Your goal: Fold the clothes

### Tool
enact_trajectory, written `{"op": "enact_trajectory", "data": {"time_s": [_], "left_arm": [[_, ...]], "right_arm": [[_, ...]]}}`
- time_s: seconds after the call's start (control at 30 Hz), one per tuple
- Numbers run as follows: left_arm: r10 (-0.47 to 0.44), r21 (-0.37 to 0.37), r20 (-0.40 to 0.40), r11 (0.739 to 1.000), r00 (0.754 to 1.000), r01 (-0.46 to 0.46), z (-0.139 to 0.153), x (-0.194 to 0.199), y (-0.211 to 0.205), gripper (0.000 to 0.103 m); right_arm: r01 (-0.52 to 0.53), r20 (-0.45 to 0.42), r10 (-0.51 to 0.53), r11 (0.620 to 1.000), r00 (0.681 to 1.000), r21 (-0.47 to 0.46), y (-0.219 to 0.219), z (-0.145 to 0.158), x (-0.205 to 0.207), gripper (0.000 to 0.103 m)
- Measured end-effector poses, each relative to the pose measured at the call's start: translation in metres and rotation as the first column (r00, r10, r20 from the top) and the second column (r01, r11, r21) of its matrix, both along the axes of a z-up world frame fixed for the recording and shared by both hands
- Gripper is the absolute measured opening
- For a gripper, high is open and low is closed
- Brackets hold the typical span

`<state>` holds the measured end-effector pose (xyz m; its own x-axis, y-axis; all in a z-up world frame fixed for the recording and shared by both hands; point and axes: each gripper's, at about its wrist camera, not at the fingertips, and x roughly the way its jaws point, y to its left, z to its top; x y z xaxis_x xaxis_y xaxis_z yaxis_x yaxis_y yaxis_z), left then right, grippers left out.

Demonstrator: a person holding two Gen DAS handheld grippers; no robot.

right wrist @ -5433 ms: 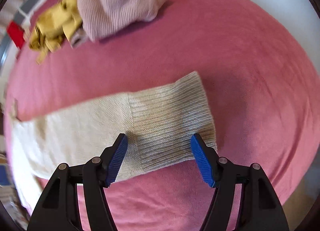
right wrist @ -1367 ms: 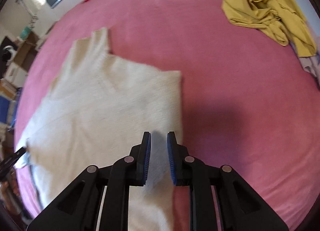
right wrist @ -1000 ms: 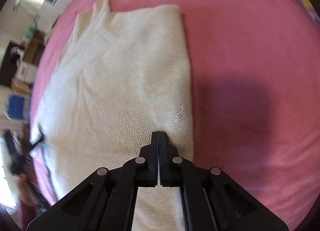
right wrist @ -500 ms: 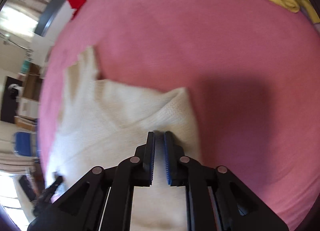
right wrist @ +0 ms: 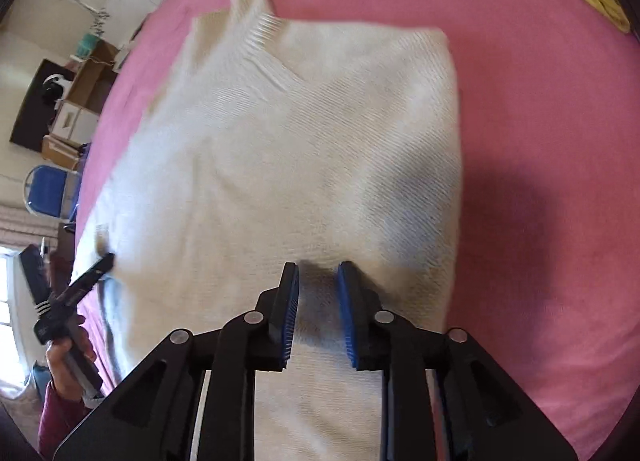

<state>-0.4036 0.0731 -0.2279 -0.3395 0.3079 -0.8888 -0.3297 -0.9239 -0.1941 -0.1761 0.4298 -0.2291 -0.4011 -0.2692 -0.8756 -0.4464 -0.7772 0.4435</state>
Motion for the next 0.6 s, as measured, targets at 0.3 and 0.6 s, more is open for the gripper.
{"op": "enact_trajectory", "data": {"time_s": [0.3, 0.6], "left_arm": [[0.048, 0.071, -0.067, 0.997, 0.997, -0.043, 0.01, 0.028, -0.027, 0.056], [0.33, 0.165, -0.078, 0.935, 0.941, -0.314, 0.036, 0.088, -0.195, 0.059]], "right_arm": [[-0.039, -0.072, 0.053, 0.983, 0.996, 0.177, -0.034, 0.032, 0.01, 0.092], [0.028, -0.234, 0.063, 0.93, 0.97, 0.366, -0.093, 0.089, 0.051, 0.092]]}}
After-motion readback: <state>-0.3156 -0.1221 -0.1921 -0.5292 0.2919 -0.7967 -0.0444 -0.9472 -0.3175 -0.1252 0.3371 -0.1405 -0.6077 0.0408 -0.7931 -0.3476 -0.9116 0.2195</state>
